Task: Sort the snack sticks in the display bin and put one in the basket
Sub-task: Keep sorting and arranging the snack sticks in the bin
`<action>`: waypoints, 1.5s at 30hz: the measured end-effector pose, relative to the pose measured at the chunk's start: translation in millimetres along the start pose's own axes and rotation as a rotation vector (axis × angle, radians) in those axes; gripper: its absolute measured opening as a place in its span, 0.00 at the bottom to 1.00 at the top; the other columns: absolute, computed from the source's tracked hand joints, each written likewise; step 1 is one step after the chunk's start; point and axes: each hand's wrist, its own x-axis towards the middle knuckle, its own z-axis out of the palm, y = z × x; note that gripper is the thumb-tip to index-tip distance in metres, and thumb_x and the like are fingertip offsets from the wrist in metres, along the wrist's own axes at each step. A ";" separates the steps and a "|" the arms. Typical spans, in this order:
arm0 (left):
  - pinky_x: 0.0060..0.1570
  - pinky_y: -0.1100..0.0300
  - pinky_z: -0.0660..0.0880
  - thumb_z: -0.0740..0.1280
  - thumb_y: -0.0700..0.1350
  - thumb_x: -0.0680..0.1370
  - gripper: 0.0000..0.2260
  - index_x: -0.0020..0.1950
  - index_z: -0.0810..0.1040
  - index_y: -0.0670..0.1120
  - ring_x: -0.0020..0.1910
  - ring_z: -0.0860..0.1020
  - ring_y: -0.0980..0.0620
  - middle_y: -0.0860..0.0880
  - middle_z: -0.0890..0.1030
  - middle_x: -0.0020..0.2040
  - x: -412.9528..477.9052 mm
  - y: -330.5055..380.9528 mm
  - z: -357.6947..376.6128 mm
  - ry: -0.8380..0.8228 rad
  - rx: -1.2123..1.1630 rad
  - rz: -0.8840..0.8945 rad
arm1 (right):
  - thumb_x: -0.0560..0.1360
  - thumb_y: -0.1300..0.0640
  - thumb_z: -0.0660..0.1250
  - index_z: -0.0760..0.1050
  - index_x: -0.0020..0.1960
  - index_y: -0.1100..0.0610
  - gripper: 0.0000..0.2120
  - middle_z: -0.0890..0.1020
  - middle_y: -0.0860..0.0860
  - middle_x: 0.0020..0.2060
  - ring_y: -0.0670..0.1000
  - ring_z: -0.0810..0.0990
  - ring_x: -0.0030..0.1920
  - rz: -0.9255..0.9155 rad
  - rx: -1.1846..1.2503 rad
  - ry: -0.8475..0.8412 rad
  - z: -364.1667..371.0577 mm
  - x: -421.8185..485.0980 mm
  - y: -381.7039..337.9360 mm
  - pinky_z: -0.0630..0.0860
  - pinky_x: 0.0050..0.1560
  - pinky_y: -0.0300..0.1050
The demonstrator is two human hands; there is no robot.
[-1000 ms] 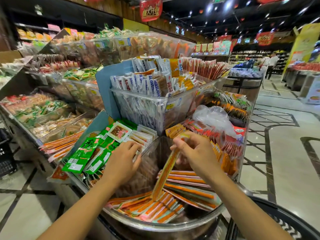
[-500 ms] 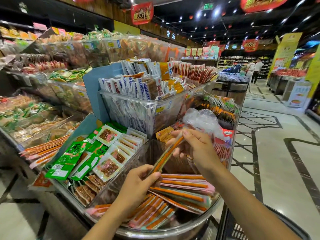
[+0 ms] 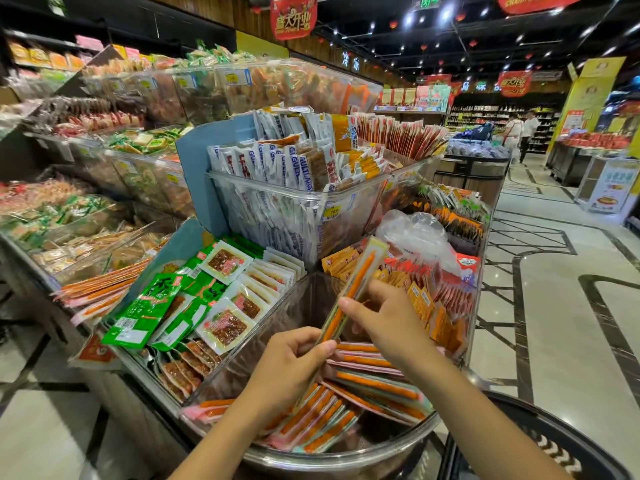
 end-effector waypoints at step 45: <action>0.39 0.50 0.77 0.72 0.43 0.77 0.09 0.46 0.82 0.59 0.31 0.75 0.54 0.54 0.80 0.31 1.0 -16.8 -2.8 0.093 0.421 0.053 | 0.80 0.54 0.69 0.76 0.47 0.56 0.06 0.80 0.53 0.35 0.49 0.80 0.31 -0.060 0.137 0.210 -6.7 6.1 -5.4 0.79 0.35 0.45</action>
